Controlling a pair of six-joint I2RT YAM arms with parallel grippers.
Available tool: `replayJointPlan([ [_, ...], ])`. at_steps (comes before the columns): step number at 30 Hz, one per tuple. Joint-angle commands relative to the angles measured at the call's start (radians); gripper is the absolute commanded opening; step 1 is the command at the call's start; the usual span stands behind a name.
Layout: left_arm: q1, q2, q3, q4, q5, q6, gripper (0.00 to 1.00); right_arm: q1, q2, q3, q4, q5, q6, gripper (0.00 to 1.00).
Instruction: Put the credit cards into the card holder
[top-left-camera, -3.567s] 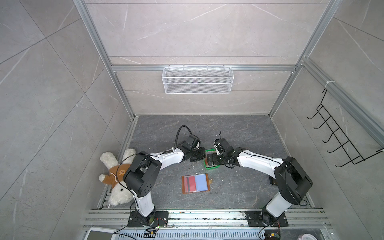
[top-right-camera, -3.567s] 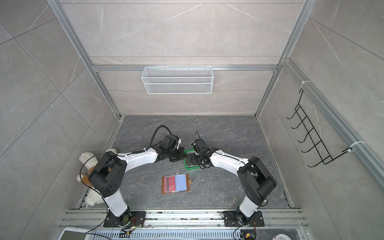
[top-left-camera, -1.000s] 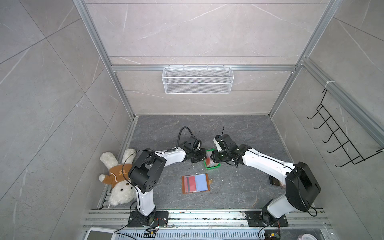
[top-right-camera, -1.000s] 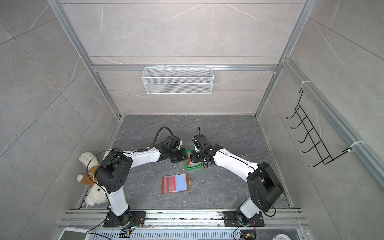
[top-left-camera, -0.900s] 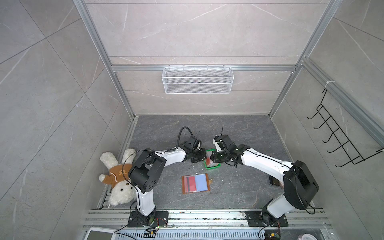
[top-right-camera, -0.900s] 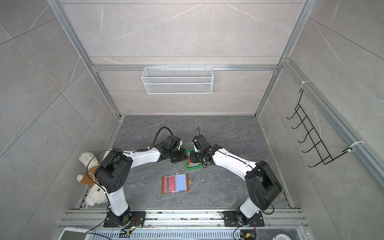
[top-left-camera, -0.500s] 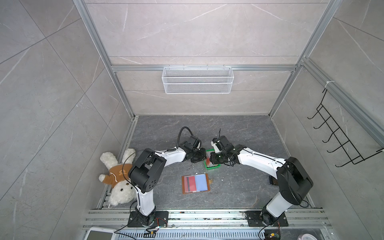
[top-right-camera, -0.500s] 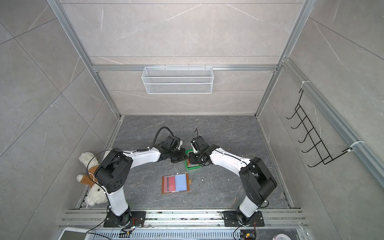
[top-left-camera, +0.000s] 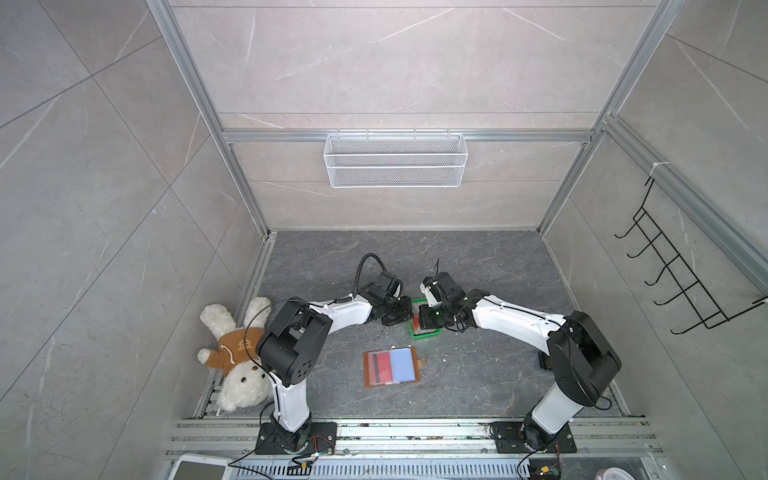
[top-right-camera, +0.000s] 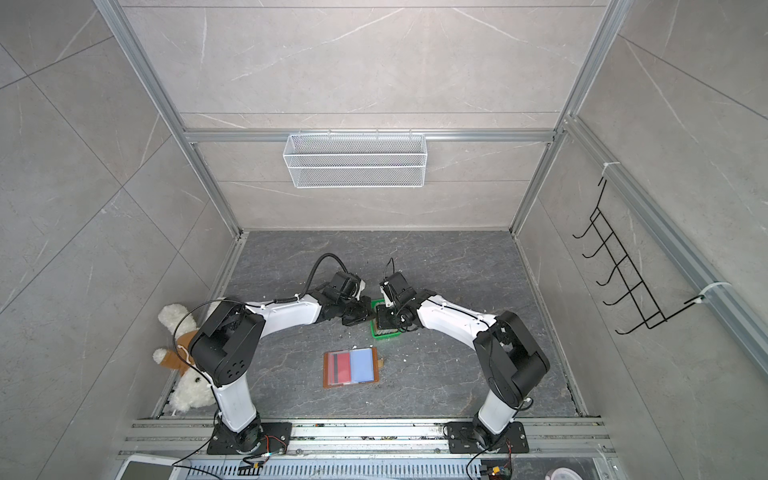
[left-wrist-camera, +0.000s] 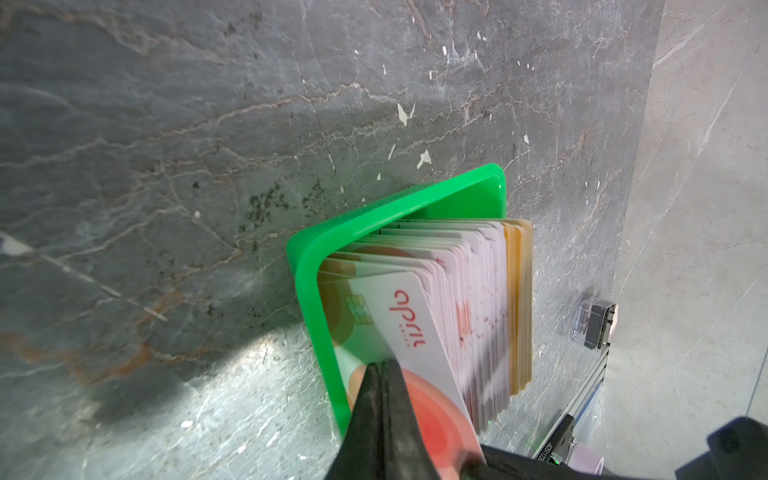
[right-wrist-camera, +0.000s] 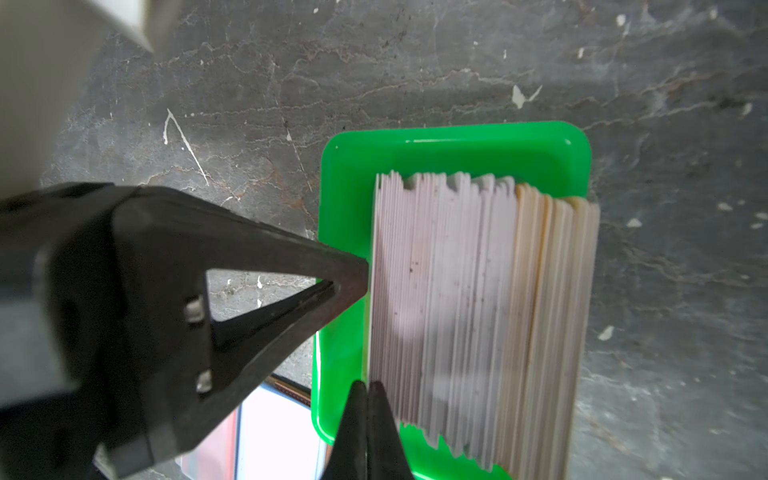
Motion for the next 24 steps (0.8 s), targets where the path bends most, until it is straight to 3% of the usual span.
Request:
replayJointPlan([
  [1,-0.004,-0.097,0.001,-0.056,-0.008,0.044,0.00,-0.002,-0.062,-0.003,-0.005,0.021,0.017,0.00],
  [8,-0.003,-0.273,-0.117,-0.032,0.017,0.034,0.02,-0.001,-0.165,-0.053,-0.010,0.023,0.054,0.00],
  [15,-0.003,-0.496,-0.275,0.018,0.059,-0.007,0.11,-0.002,-0.306,-0.125,0.014,-0.009,0.113,0.00],
  [24,-0.003,-0.696,-0.502,0.217,0.160,-0.142,0.23,0.004,-0.532,-0.272,0.078,-0.066,0.193,0.00],
])
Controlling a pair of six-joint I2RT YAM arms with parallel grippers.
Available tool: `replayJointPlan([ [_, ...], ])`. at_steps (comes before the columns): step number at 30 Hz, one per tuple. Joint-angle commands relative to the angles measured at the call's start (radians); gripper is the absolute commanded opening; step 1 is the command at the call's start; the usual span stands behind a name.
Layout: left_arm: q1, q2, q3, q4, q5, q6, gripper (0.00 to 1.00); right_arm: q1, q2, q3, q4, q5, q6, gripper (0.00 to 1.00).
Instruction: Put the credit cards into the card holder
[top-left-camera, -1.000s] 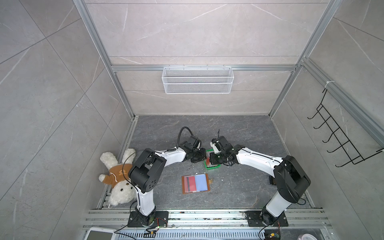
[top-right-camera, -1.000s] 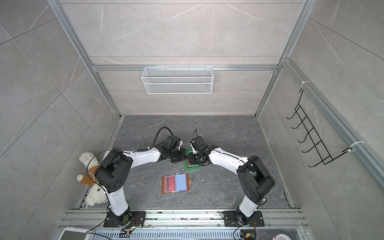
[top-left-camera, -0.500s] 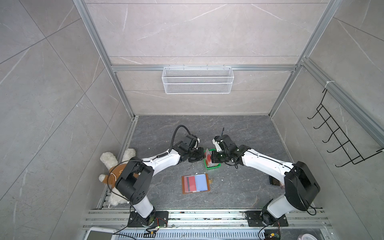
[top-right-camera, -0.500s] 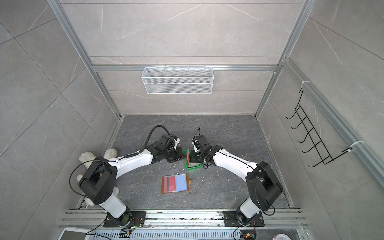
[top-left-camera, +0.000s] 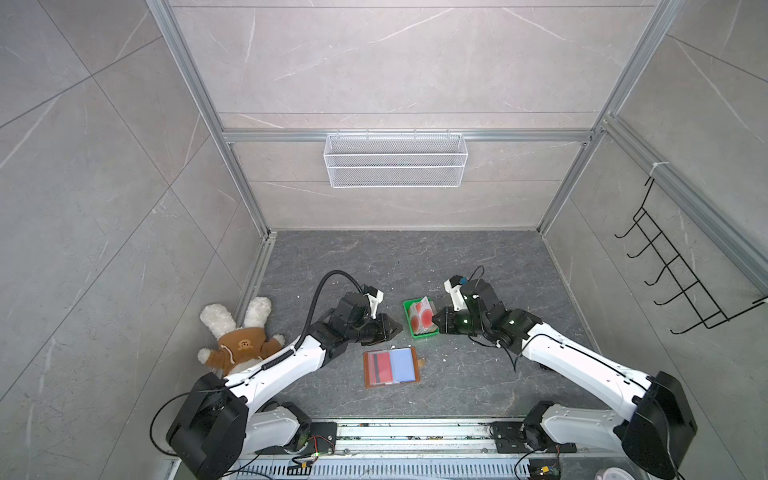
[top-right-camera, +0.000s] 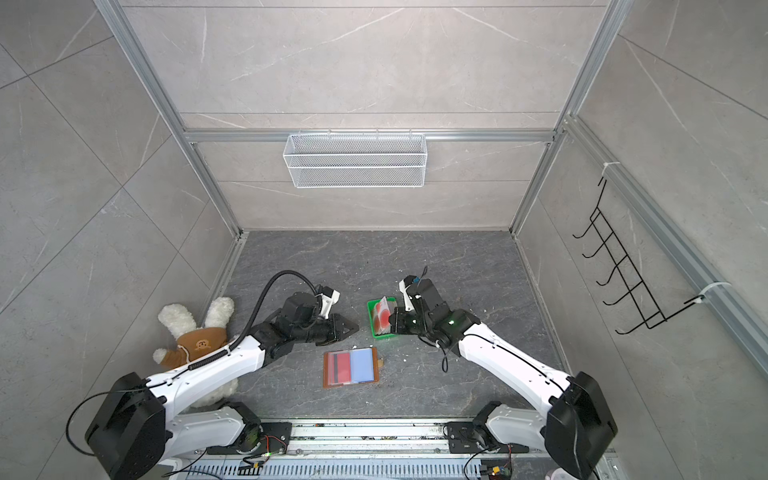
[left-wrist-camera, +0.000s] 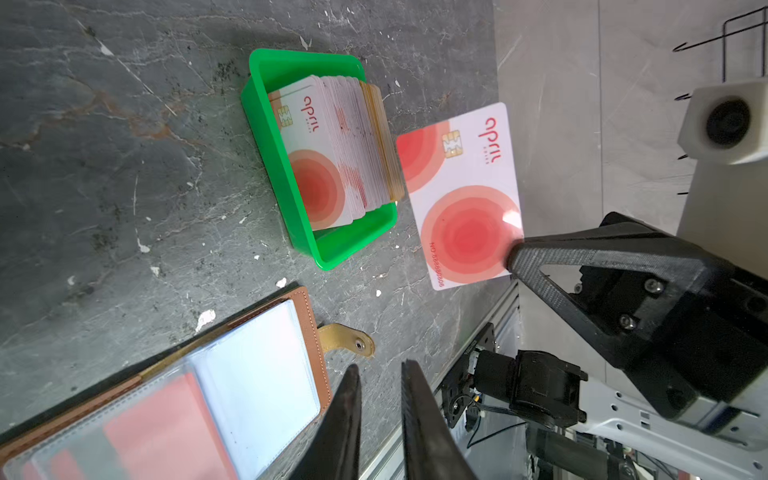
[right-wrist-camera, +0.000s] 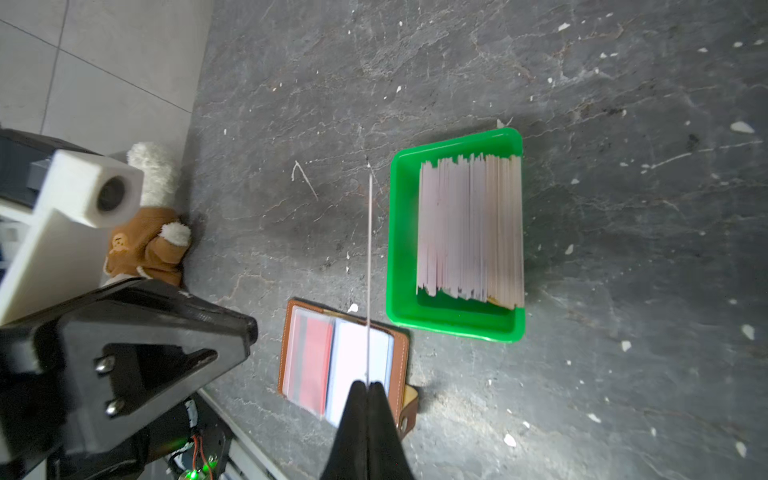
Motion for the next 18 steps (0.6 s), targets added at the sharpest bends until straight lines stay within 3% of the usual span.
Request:
replayJointPlan([
  [1,-0.003,-0.062,-0.080,0.176,0.079,-0.088,0.23,0.007,-0.066,-0.057,0.044,-0.028,0.053,0.00],
  [8,-0.010,-0.129,-0.274,0.477,0.097,-0.237,0.25,0.054,-0.190,-0.196,0.146,-0.035,0.163,0.00],
  [18,-0.048,-0.169,-0.386,0.668,0.071,-0.311,0.29,0.154,-0.286,-0.350,0.332,-0.002,0.315,0.00],
])
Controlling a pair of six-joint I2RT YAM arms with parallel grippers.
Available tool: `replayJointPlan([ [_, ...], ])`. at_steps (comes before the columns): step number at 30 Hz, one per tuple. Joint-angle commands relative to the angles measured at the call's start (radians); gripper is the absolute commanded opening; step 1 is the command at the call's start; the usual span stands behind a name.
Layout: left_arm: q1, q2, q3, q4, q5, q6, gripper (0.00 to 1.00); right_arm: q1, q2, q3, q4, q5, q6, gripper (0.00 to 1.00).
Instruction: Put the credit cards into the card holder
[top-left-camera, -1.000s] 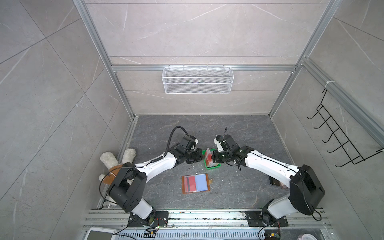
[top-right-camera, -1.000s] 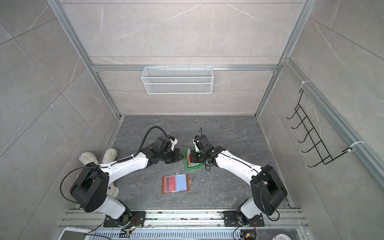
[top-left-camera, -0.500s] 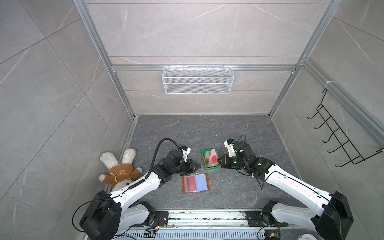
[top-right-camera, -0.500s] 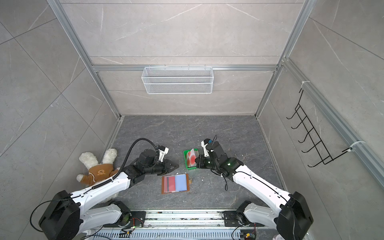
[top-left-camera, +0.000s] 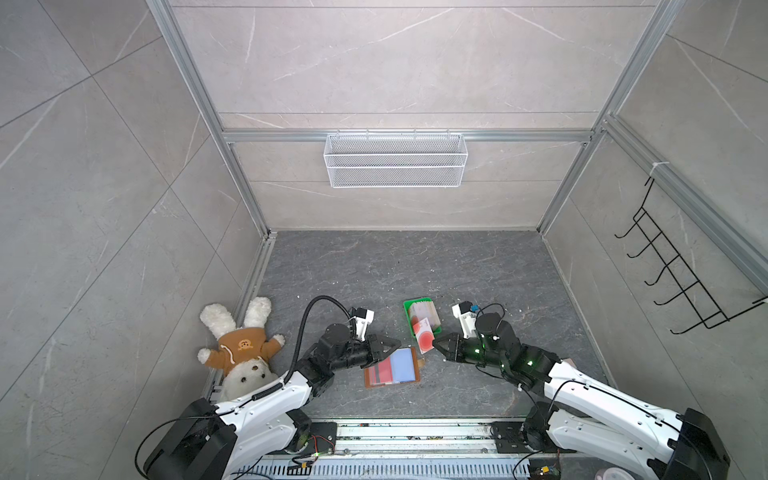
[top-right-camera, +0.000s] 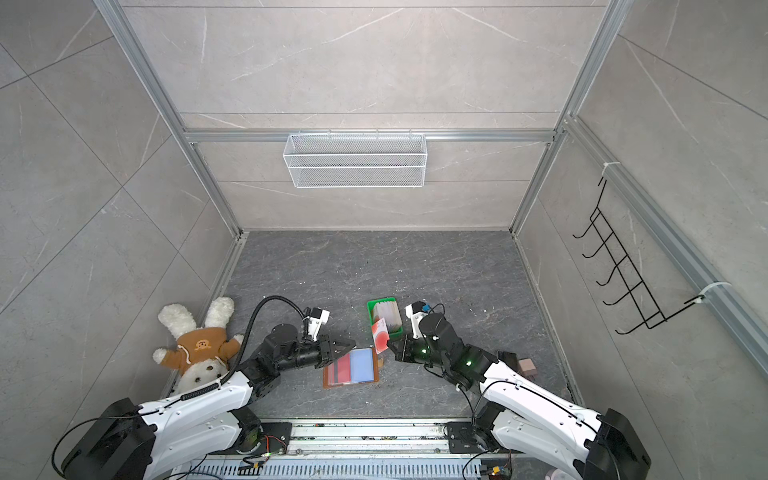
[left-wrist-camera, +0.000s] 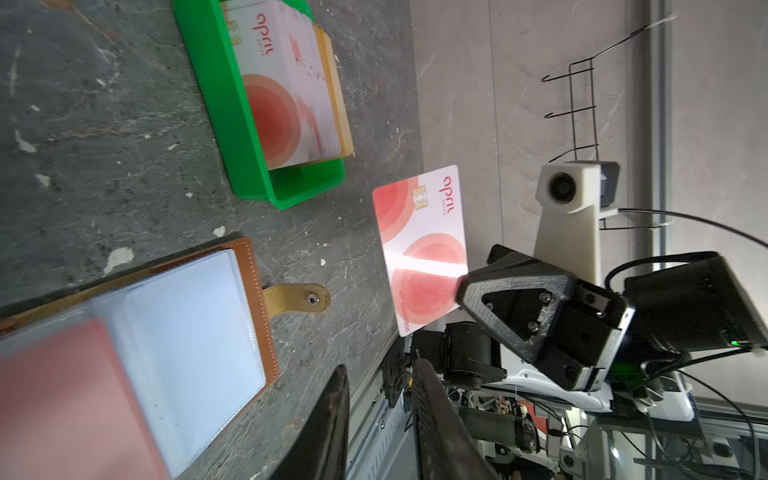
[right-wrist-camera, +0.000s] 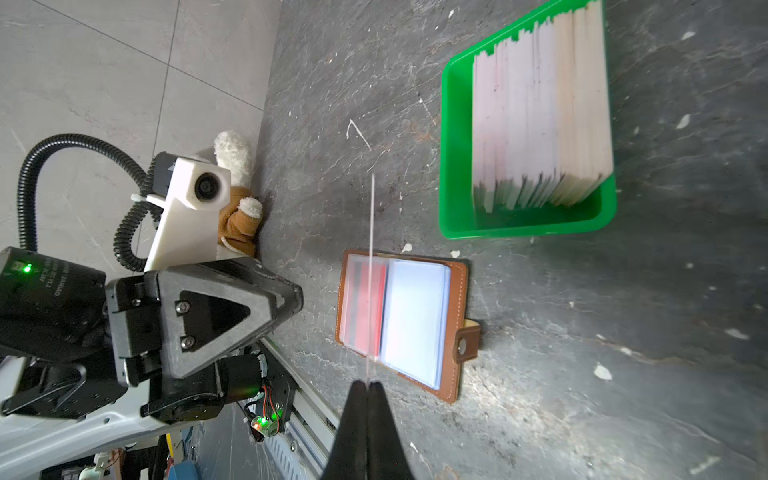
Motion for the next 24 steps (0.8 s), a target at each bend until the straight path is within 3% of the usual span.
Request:
replayJointPlan([
  [1,-0.022,-0.003,-0.018,0.160,-0.002,-0.045,0.29,0.024,-0.027,-0.036,0.117,0.019,0.084,0.00],
  [8,-0.063,0.033,-0.039,0.267,-0.031,-0.063,0.29,0.050,-0.031,-0.088,0.251,0.034,0.164,0.00],
  [24,-0.156,0.231,-0.004,0.486,-0.082,-0.096,0.29,0.089,-0.028,-0.049,0.198,0.110,0.215,0.00],
])
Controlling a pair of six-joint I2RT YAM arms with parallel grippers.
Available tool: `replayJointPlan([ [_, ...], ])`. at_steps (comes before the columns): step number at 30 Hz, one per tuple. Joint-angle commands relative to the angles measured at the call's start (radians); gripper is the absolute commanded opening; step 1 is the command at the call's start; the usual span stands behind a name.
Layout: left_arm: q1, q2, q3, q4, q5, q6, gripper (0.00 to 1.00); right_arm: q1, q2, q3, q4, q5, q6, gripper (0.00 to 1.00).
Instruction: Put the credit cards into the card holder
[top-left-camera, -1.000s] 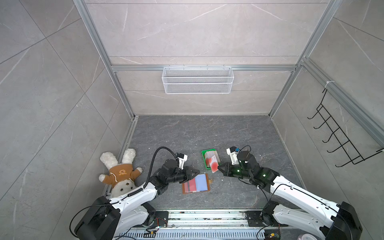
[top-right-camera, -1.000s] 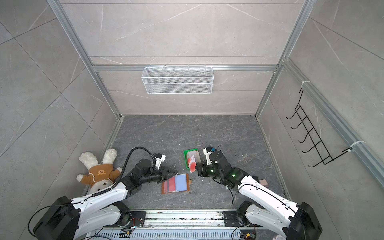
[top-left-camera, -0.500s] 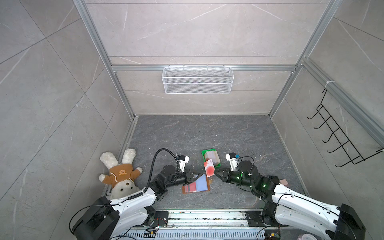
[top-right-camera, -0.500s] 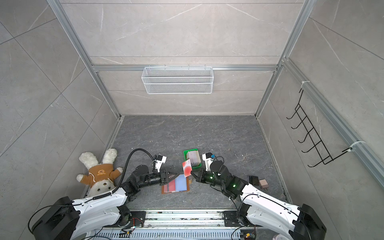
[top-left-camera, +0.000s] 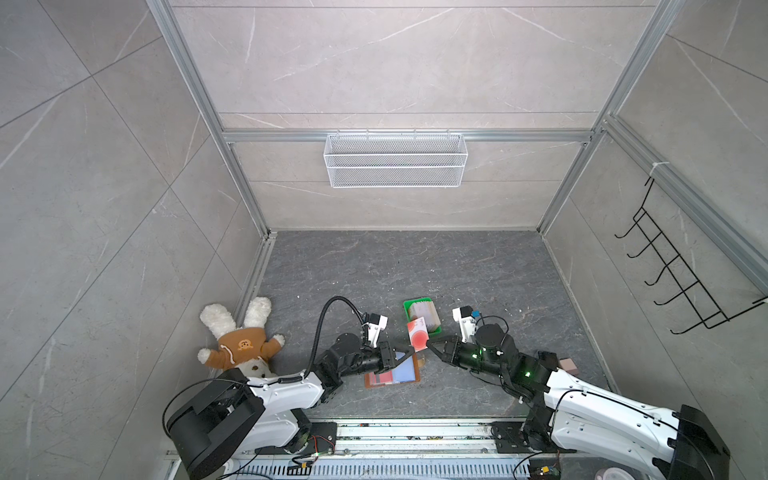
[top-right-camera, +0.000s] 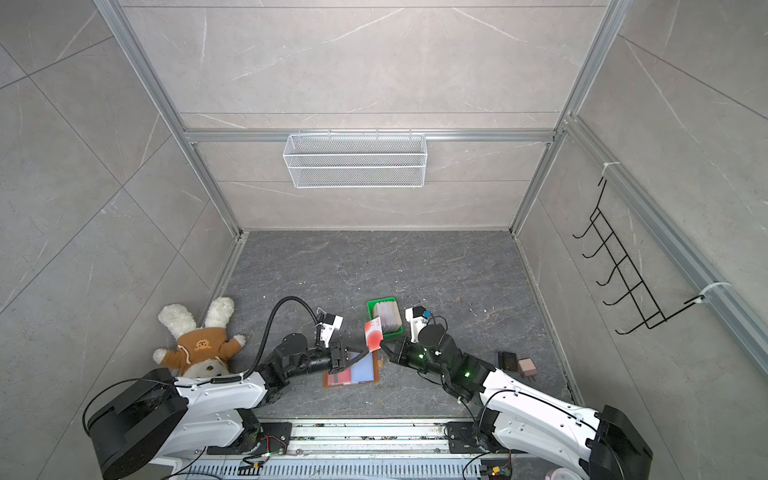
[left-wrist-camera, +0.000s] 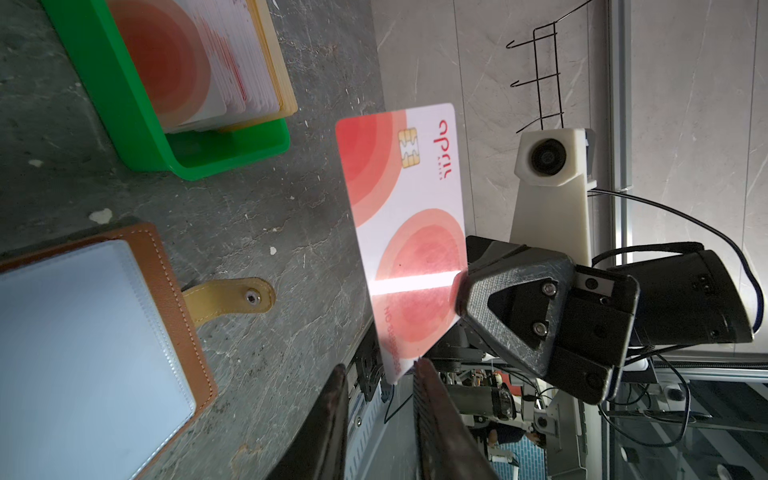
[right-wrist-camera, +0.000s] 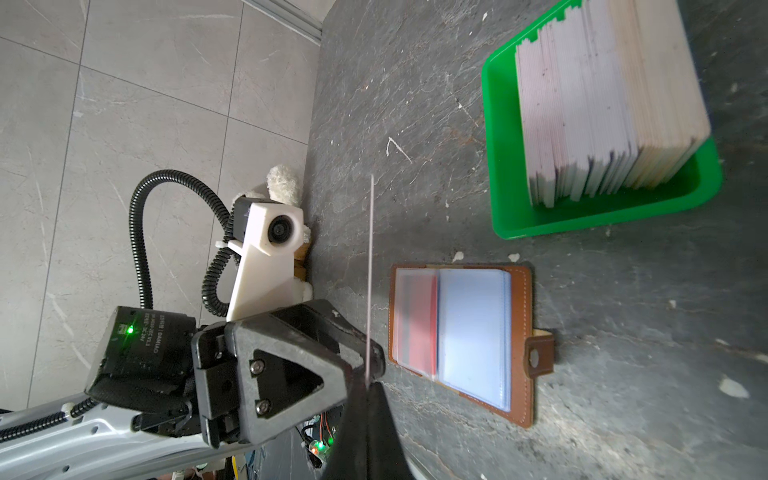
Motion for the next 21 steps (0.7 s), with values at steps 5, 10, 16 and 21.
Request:
replayJointPlan([
  [5,-0.020,0.051,0.042,0.177,-0.030,-0.023,0.30,0.008,-0.013,0.004,0.051,0.016,0.036,0.00],
  [10,-0.024,0.063,0.037,0.205,-0.033,-0.032,0.30,0.008,-0.012,-0.021,0.115,-0.004,0.058,0.00],
  [16,-0.025,0.047,0.008,0.236,-0.060,-0.041,0.30,0.008,-0.037,-0.049,0.105,0.005,0.073,0.00],
  [21,-0.020,0.025,0.001,0.232,-0.067,-0.038,0.29,0.008,-0.074,-0.075,0.117,-0.007,0.092,0.00],
])
